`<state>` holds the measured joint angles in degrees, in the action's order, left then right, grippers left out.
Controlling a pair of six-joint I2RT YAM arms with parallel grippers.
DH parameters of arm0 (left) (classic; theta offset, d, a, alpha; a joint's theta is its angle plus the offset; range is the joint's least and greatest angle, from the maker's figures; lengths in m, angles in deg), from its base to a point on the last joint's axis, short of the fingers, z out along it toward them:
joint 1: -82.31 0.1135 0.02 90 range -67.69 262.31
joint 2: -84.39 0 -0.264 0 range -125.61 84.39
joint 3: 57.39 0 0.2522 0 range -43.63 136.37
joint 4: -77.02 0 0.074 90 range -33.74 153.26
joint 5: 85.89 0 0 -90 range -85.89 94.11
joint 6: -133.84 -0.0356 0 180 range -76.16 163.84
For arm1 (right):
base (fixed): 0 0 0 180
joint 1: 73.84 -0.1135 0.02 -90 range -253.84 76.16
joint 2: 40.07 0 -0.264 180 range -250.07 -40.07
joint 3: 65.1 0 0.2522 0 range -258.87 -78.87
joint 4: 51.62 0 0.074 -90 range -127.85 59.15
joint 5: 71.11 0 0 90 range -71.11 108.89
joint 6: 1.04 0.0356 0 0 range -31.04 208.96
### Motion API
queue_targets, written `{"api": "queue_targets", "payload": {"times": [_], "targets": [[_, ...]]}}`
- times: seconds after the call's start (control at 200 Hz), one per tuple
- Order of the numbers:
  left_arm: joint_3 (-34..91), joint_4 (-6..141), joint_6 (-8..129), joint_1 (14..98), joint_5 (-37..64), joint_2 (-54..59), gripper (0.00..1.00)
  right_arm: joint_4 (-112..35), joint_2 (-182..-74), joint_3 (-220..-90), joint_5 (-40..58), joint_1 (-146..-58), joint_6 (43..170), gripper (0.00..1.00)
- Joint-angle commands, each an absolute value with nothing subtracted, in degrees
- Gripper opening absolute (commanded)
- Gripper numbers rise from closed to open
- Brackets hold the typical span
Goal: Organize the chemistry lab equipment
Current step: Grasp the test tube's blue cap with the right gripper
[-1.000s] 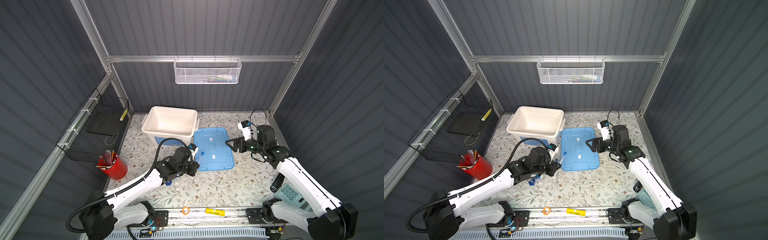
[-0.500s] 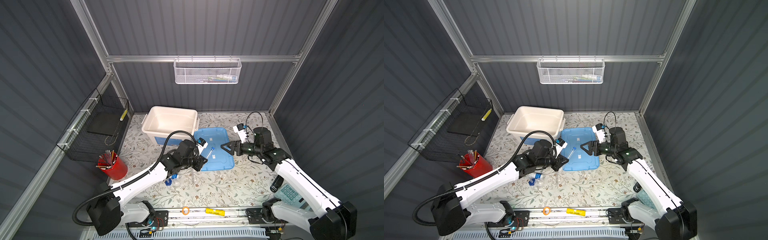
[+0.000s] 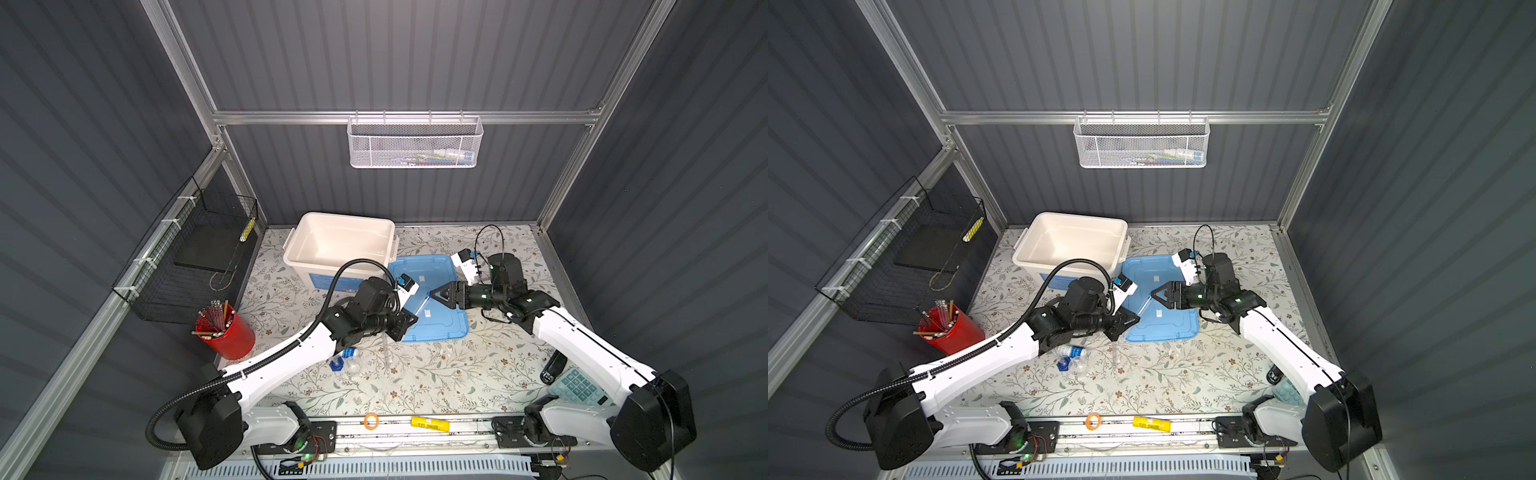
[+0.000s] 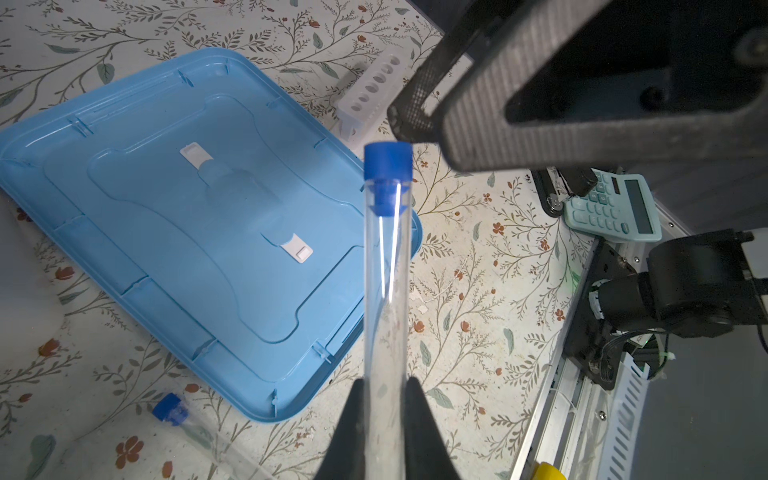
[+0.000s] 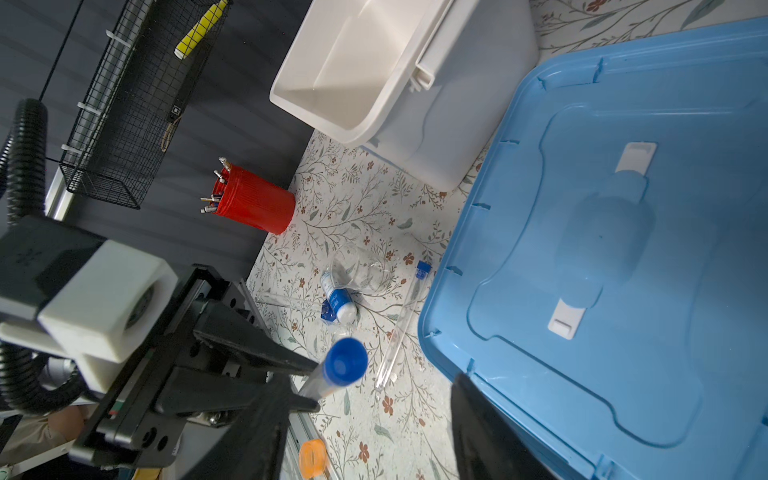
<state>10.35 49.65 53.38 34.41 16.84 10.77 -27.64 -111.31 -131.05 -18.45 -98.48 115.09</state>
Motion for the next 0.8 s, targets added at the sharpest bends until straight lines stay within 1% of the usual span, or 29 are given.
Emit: {"api": "queue_targets", "payload": {"times": [0.0,0.355,0.71,0.79], "targets": [[11.7,50.8,52.1,34.8,17.9,10.6,0.00,-29.1,-112.5,-132.5,-18.7,-99.2,115.6,0.59],[10.9,51.5,52.1,34.9,17.8,10.8,0.00,-32.5,-114.1,-133.1,-19.7,-100.2,117.9,0.47],[10.3,51.7,52.2,34.9,17.1,10.8,0.00,-34.0,-114.5,-132.9,-20.4,-100.7,119.2,0.27],[10.1,51.9,52.4,34.9,16.8,10.8,0.00,-33.8,-114.3,-132.9,-20.3,-100.6,119.2,0.25]]}}
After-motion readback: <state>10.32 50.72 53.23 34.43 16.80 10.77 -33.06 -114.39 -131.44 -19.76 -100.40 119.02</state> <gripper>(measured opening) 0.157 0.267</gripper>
